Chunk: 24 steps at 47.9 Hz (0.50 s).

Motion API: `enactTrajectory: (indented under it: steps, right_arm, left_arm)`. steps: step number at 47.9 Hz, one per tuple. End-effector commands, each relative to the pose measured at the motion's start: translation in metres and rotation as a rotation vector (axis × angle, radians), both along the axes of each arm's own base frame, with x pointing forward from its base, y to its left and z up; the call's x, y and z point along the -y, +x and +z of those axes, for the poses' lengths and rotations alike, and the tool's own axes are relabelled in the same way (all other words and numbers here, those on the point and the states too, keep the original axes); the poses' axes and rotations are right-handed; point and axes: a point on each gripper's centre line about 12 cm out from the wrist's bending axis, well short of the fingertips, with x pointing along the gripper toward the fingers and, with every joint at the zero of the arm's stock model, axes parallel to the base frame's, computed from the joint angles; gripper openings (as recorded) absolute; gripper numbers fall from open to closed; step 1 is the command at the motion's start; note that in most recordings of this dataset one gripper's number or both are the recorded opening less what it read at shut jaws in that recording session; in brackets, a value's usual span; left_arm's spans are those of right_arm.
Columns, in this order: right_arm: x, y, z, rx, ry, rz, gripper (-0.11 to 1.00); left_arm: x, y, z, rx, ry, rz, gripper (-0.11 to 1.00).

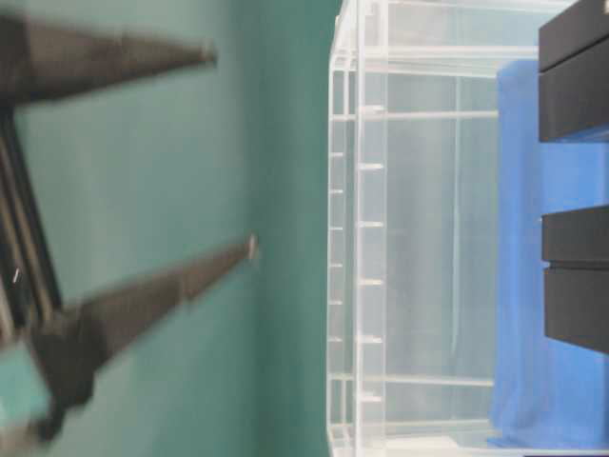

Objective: Take the box out of the case with the left arm.

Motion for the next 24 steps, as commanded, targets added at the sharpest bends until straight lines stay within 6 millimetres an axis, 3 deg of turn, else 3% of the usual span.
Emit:
enactTrajectory:
  steps: [1, 24]
  right_arm:
    - [0.000, 0.001, 0.003, 0.006, -0.001, -0.003, 0.00]
    - [0.000, 0.001, 0.001, 0.000, -0.001, -0.005, 0.00]
  left_arm:
    - [-0.001, -0.028, 0.027, 0.044, -0.005, -0.012, 0.94]
    - [-0.010, -0.150, 0.017, 0.017, -0.004, -0.052, 0.93]
